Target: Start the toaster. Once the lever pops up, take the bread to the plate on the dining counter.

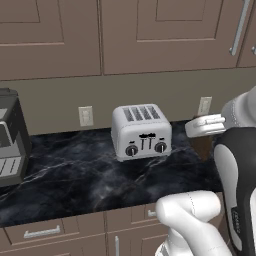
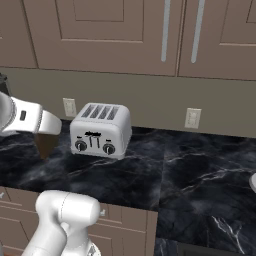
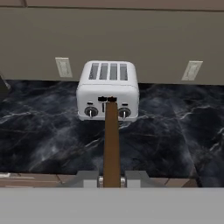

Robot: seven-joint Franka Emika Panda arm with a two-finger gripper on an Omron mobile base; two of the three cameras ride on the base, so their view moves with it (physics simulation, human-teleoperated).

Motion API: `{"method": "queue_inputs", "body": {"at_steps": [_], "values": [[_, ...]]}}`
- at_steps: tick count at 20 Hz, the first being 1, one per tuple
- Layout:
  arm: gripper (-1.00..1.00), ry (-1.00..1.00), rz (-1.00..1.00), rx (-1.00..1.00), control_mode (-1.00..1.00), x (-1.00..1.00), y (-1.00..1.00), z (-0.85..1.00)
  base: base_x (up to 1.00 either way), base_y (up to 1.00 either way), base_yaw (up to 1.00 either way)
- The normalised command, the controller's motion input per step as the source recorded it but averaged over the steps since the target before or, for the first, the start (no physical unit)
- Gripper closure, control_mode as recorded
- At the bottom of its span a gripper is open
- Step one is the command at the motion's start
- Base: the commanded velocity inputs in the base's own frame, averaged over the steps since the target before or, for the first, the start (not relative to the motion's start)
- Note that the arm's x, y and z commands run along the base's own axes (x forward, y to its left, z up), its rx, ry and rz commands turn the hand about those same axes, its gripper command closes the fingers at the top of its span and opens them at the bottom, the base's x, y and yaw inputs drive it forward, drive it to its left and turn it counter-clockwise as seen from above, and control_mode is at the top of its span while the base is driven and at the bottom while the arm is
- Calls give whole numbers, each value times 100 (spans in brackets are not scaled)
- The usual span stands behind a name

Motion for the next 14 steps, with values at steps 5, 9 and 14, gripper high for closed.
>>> {"method": "queue_inputs", "body": {"at_steps": [5,9,14], "values": [[100,0,0,0,-100,-7,0,0,0,0,0],[100,0,0,0,-100,-2,0,0,0,0,0],[100,0,0,0,-100,0,0,0,0,0,0]]}}
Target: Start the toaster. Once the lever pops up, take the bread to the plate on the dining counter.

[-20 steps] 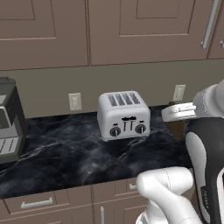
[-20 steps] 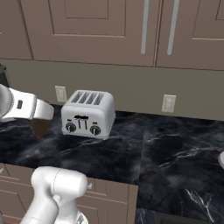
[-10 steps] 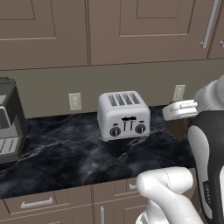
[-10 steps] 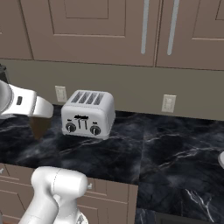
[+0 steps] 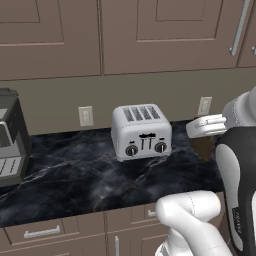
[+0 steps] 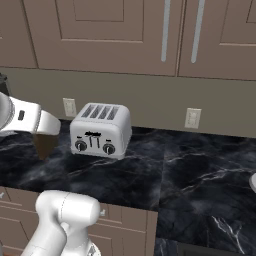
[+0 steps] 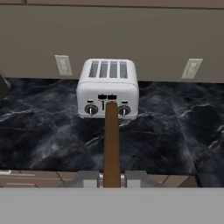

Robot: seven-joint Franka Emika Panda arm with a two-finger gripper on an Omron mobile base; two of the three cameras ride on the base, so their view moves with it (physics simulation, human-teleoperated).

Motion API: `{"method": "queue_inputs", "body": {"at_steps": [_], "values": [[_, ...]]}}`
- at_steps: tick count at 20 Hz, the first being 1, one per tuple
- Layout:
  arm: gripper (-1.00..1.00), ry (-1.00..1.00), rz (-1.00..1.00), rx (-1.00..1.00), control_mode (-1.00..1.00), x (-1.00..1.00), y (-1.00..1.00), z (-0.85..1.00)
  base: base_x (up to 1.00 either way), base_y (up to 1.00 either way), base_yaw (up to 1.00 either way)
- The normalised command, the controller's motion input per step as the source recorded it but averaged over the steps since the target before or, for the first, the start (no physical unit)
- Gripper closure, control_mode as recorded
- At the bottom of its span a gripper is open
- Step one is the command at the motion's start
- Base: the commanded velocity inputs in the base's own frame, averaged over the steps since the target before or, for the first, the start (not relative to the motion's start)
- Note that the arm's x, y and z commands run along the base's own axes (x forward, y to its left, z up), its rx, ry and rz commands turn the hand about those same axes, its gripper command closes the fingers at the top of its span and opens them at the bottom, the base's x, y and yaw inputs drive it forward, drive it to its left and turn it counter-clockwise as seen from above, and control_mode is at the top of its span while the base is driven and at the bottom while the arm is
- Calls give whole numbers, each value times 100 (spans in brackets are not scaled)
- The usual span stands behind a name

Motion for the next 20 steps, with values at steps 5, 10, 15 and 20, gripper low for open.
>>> {"method": "queue_inputs", "body": {"at_steps": [5,10,15,20], "values": [[100,0,0,0,100,0,0,0,0,0,0],[100,0,0,0,100,0,0,0,-57,16,8],[100,0,0,0,100,0,0,0,-71,89,42],[100,0,0,0,100,0,0,0,-44,89,65]]}}
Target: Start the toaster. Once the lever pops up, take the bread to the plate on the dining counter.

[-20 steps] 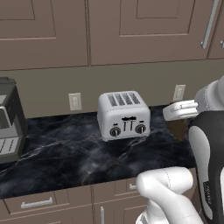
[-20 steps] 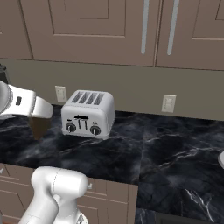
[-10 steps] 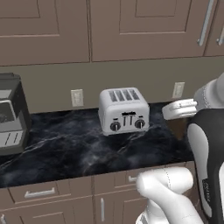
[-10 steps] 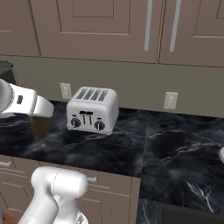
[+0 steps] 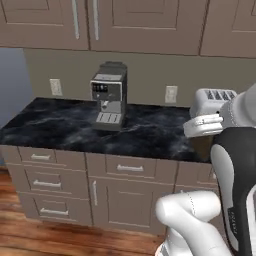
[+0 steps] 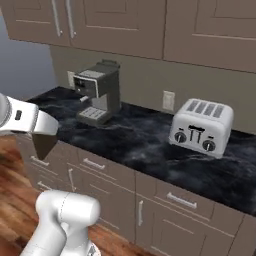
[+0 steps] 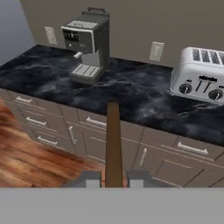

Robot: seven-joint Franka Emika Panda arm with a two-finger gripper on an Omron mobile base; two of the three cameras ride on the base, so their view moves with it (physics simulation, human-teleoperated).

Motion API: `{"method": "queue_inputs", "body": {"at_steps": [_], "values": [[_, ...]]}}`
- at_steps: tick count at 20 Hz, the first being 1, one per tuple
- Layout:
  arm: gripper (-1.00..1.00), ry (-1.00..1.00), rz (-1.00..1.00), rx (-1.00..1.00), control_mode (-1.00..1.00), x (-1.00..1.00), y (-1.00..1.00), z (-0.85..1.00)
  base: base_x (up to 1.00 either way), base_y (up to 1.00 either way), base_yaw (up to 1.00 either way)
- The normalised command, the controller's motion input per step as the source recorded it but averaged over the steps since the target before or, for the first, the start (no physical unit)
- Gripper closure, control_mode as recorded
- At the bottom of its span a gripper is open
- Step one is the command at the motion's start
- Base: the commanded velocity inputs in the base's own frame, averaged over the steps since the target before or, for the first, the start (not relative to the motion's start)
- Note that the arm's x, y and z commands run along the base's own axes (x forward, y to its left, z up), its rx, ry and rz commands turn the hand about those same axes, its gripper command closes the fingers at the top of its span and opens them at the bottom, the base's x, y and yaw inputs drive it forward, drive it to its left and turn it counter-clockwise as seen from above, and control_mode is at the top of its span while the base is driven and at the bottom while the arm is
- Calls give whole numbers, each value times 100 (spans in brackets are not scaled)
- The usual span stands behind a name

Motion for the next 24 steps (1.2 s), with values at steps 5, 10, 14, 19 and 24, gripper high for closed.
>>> {"method": "queue_inputs", "body": {"at_steps": [5,10,14,19,24], "values": [[100,0,0,0,100,0,0,0,-26,63,91],[100,0,0,0,100,0,0,0,-6,37,94],[100,0,0,0,100,0,0,0,0,26,94],[100,0,0,0,100,0,0,0,0,25,90],[100,0,0,0,100,0,0,0,0,7,77]]}}
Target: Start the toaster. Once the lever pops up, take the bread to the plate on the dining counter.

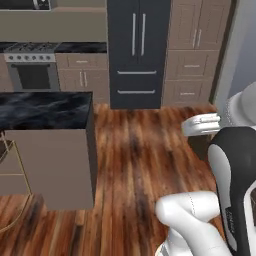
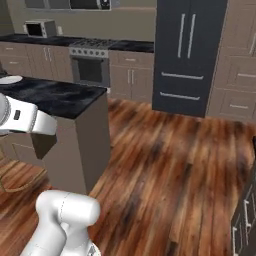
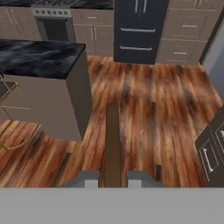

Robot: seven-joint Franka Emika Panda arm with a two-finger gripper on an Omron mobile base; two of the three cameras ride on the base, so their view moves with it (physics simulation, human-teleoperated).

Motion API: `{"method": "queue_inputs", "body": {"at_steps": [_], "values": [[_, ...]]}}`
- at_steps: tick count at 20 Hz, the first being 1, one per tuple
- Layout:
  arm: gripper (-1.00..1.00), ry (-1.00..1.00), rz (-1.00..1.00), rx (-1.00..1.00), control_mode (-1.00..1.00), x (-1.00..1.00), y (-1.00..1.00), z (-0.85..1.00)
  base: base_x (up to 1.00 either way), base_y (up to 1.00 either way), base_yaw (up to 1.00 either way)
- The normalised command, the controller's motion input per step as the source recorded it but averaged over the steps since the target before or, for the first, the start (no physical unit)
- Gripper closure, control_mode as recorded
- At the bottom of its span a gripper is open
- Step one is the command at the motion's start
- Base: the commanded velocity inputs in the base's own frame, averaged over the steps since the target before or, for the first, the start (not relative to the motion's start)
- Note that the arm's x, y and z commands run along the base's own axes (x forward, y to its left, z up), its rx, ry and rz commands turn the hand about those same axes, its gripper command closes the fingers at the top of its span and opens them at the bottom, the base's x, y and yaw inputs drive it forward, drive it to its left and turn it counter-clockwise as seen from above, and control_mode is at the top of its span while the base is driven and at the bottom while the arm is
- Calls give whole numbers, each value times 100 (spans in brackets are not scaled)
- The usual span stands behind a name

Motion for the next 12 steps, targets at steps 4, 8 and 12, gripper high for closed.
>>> {"method": "queue_inputs", "body": {"at_steps": [4,8,12], "values": [[100,0,0,0,100,0,0,0,0,0,62],[100,0,0,0,100,0,0,0,2,0,50],[100,0,0,0,100,0,0,0,42,-34,20]]}}
